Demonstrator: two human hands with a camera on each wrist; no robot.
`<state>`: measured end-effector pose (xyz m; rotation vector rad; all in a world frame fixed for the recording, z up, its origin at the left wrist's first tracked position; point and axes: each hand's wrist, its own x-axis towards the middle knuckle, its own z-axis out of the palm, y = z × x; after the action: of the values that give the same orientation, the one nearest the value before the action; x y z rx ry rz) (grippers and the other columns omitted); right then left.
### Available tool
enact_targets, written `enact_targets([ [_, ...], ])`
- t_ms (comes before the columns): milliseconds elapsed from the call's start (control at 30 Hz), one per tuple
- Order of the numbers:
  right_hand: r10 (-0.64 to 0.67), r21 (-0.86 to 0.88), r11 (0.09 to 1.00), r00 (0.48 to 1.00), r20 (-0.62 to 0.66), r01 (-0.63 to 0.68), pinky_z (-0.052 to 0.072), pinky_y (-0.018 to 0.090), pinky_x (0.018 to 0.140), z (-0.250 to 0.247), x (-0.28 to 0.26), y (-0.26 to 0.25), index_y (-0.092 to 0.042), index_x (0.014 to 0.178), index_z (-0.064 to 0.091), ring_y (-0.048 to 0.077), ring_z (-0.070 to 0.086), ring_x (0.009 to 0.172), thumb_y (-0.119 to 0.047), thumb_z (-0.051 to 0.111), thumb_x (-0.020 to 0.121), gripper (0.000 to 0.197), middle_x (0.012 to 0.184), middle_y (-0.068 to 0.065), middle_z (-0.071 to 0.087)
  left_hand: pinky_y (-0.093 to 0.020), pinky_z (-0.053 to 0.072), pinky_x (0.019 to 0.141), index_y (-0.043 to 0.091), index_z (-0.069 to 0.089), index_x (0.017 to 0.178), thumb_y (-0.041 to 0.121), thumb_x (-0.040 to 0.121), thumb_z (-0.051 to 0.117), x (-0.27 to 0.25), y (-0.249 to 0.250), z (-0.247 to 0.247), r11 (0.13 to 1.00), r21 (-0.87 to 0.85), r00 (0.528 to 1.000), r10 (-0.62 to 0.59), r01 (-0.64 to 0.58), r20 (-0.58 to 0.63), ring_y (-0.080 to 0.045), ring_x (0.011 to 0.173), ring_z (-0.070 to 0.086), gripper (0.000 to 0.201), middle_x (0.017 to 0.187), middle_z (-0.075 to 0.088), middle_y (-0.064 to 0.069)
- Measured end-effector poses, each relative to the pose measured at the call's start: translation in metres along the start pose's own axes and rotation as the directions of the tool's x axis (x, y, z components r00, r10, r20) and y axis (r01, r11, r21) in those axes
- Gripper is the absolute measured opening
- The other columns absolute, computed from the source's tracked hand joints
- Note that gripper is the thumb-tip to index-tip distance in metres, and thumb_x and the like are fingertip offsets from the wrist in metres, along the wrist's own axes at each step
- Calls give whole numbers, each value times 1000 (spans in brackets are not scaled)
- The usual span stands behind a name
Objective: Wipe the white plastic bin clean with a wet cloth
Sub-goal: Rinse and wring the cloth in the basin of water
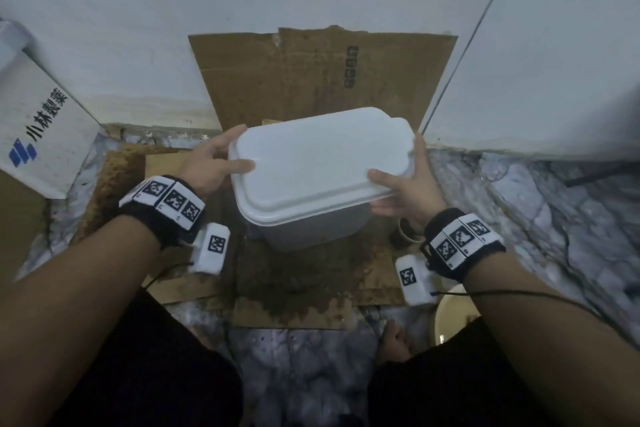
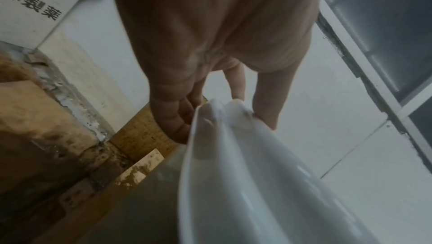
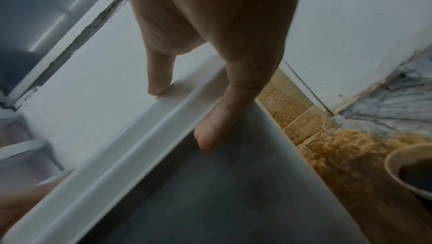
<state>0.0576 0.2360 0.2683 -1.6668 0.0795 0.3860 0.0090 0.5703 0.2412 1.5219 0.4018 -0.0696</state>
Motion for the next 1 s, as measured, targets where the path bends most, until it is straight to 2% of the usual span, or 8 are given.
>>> enact_targets([
  [200, 65, -46, 996, 993, -101, -70, 60, 54, 62, 3, -23, 37, -54, 145, 9, 33, 74, 71, -31, 80, 78, 100, 138, -4, 39, -41, 49, 99, 17, 50, 140, -5, 78, 70, 16, -21, 9, 999, -30, 999, -30, 30, 23, -19, 115, 61, 69, 126, 64, -2],
  [267, 51, -132, 988, 983, -176, -74, 60, 51, 62, -1, -21, 46, -57, 143, 12, 37, 72, 85, -51, 75, 77, 91, 144, -4, 37, -33, 53, 89, 13, 47, 142, -7, 83, 65, 21, -25, 15, 998, -50, 1000, -30, 30, 5, -16, 108, 62, 65, 122, 64, -2],
  [367, -43, -238, 971, 969, -243, -17, 54, 55, 88, -11, -8, 51, -52, 135, 28, 27, 57, 117, -71, 60, 77, 69, 144, -5, 42, -31, 55, 82, 14, 47, 142, 8, 83, 72, 25, -25, 17, 1000, -1, 999, -16, 16, 37, -24, 110, 63, 64, 126, 61, -7],
  [467, -102, -215, 976, 959, -266, 44, 54, 48, 92, -23, 9, 50, -39, 123, 41, 18, 63, 103, -54, 61, 85, 45, 129, 1, 56, -29, 58, 78, 19, 42, 143, 18, 80, 73, 19, -24, 18, 997, 74, 982, -39, 25, 184, -19, 108, 66, 71, 128, 61, -5],
  [533, -104, -160, 985, 965, -241, 66, 55, 49, 90, -28, 16, 49, -35, 120, 44, 20, 64, 102, -43, 67, 82, 45, 122, -1, 58, -25, 57, 77, 23, 38, 143, 18, 75, 77, 16, -26, 18, 989, 146, 972, -12, -23, 235, -14, 111, 63, 79, 130, 59, -1],
  [633, -125, -106, 989, 968, -219, 104, 54, 49, 91, -32, 20, 50, -33, 121, 48, 23, 62, 108, -30, 73, 80, 49, 122, -2, 57, -41, 53, 92, 36, 37, 145, 31, 66, 89, 12, -28, 12, 980, 194, 980, 7, -47, 199, -20, 123, 56, 95, 137, 57, 3],
  [767, -156, -129, 983, 965, -211, 130, 53, 44, 95, -32, 17, 52, -42, 125, 51, 17, 60, 112, -36, 76, 75, 56, 130, -8, 54, -58, 46, 100, 41, 38, 145, 38, 61, 92, 16, -32, 1, 987, 156, 985, -2, -25, 171, -31, 127, 53, 100, 141, 55, -2],
  [1000, -172, -151, 978, 966, -191, 144, 44, 34, 104, -33, 12, 58, -30, 142, 44, 13, 47, 125, -29, 72, 85, 64, 139, -10, 44, -48, 46, 103, 38, 36, 148, 27, 64, 88, 14, -28, 8, 995, 102, 978, -34, 13, 208, -22, 127, 54, 99, 137, 58, 4],
])
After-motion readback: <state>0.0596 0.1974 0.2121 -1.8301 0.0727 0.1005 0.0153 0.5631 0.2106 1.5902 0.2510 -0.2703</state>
